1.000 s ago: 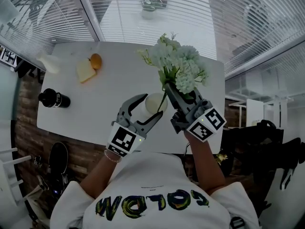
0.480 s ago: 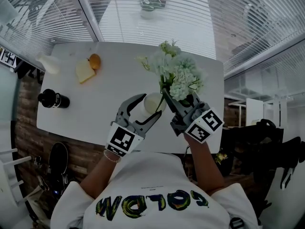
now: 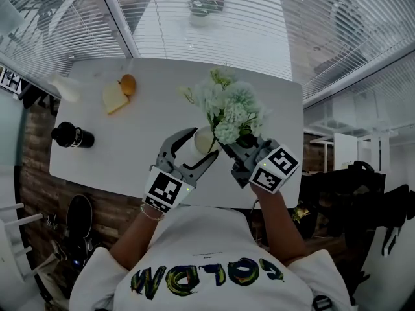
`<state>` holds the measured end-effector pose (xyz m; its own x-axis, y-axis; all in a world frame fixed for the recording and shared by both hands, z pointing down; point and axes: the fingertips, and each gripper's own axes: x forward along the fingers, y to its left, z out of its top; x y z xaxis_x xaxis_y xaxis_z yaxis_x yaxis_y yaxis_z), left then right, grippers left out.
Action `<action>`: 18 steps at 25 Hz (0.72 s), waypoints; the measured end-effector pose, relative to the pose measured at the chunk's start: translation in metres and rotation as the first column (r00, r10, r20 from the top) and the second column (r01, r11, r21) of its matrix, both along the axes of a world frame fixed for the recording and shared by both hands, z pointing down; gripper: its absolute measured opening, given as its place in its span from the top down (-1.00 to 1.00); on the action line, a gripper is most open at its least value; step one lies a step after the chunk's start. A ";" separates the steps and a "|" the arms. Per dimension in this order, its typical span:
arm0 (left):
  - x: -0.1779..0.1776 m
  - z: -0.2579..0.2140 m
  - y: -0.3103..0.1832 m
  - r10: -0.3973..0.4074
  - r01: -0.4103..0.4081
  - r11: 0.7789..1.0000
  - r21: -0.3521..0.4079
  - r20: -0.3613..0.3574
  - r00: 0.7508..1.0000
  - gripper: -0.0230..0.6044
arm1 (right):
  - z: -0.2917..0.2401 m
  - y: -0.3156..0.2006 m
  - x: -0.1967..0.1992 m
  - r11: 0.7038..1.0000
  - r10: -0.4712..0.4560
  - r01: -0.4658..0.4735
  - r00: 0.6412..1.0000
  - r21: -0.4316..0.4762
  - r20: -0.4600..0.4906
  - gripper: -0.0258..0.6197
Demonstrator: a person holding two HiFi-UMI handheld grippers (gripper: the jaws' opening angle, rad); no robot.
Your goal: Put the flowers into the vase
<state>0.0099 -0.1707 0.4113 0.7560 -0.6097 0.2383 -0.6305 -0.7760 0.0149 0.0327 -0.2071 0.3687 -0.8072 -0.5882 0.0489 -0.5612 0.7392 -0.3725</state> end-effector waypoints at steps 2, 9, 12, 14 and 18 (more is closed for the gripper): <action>0.000 0.000 0.000 -0.001 0.001 1.000 0.000 0.001 1.000 -0.04 | 0.002 0.001 0.000 1.000 -0.011 0.011 1.000 -0.012 -0.002 0.40; 0.000 0.000 0.000 0.000 0.000 1.000 0.001 0.005 1.000 -0.04 | 0.002 0.006 -0.003 0.997 -0.074 0.073 0.997 -0.029 -0.037 0.22; 0.000 0.001 0.001 -0.002 0.002 1.000 0.003 0.007 1.000 -0.04 | 0.004 0.009 -0.005 0.994 -0.097 0.096 0.995 -0.045 -0.037 0.16; 0.000 0.001 0.001 -0.003 0.003 1.000 0.002 0.006 1.000 -0.04 | 0.005 0.012 -0.006 0.992 -0.114 0.112 0.993 -0.058 -0.035 0.10; 0.001 0.000 0.001 -0.003 0.003 1.000 -0.001 0.004 1.000 -0.04 | 0.003 0.016 -0.007 0.987 -0.133 0.131 0.991 -0.087 -0.008 -0.01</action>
<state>0.0105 -0.1697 0.4113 0.7532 -0.6115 0.2424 -0.6328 -0.7742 0.0133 0.0254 -0.1916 0.3713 -0.8764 -0.4696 0.1065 -0.4663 0.7725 -0.4311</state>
